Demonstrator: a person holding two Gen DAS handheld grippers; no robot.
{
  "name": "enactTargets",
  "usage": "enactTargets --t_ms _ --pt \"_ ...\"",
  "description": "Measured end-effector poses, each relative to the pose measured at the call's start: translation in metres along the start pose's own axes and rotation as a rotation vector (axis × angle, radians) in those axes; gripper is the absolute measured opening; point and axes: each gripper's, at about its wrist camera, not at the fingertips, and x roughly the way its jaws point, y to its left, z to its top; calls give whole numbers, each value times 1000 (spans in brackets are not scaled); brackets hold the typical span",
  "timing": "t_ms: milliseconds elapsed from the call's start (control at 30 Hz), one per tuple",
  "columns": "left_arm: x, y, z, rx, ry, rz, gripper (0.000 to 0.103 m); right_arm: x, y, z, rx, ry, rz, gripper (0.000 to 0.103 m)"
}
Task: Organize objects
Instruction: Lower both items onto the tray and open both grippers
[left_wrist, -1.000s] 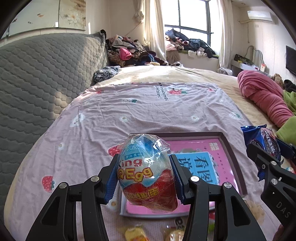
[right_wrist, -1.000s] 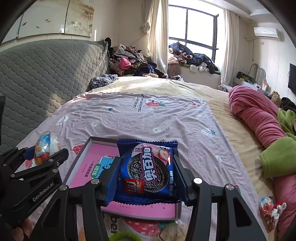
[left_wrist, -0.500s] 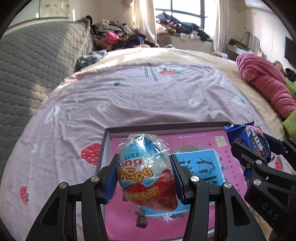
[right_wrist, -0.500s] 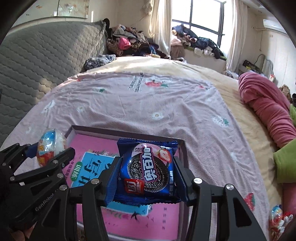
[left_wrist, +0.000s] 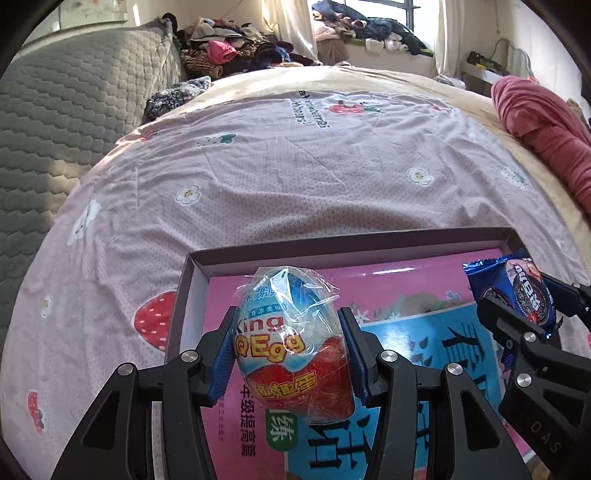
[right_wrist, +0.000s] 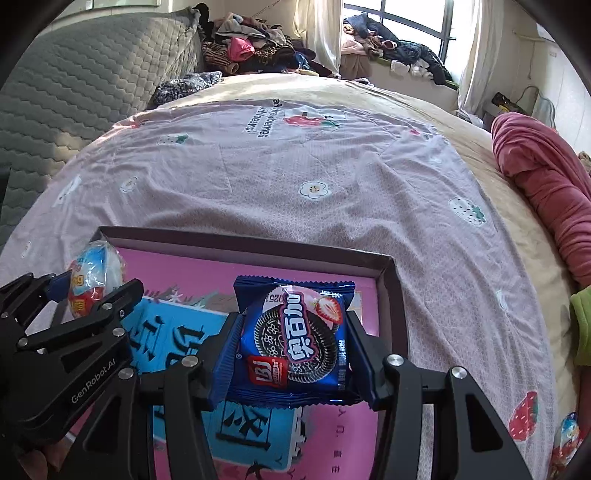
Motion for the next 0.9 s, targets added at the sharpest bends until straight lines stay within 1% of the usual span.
enactTargets --t_ms 133,233,300,333,400,500,567,633,733,800,833,867,900 --pt "9 2 -1 -9 25 -9 54 11 0 2 -4 29 -5 54" --pt "10 2 -1 -7 21 -12 54 17 0 1 1 43 -4 54" --pt "10 2 0 -3 15 -2 54 25 0 0 -1 67 -13 55" --pt "12 2 0 -7 24 -4 54 28 0 -1 -2 75 -11 55" --pt "16 2 0 -9 39 -14 54 32 0 -3 1 78 -10 55" --pt "20 2 -2 6 34 -1 54 34 0 -4 -3 74 -16 55" --pt "24 6 -3 -5 46 6 54 35 0 -3 -2 80 -14 55" --pt "25 10 -3 -31 54 -12 54 36 1 -2 -4 77 -14 55" --pt "26 10 -2 -20 61 0 59 37 3 -2 -10 81 -21 55" --pt "25 12 -2 -27 67 -6 63 35 2 -1 -1 78 -9 56" --pt "26 13 -2 -33 72 -10 72 33 1 -1 9 73 -7 57" --pt "26 14 -3 -38 75 -13 75 32 -1 0 17 73 -11 61" --pt "26 15 -3 -39 76 -12 75 32 -2 0 25 77 -10 64"
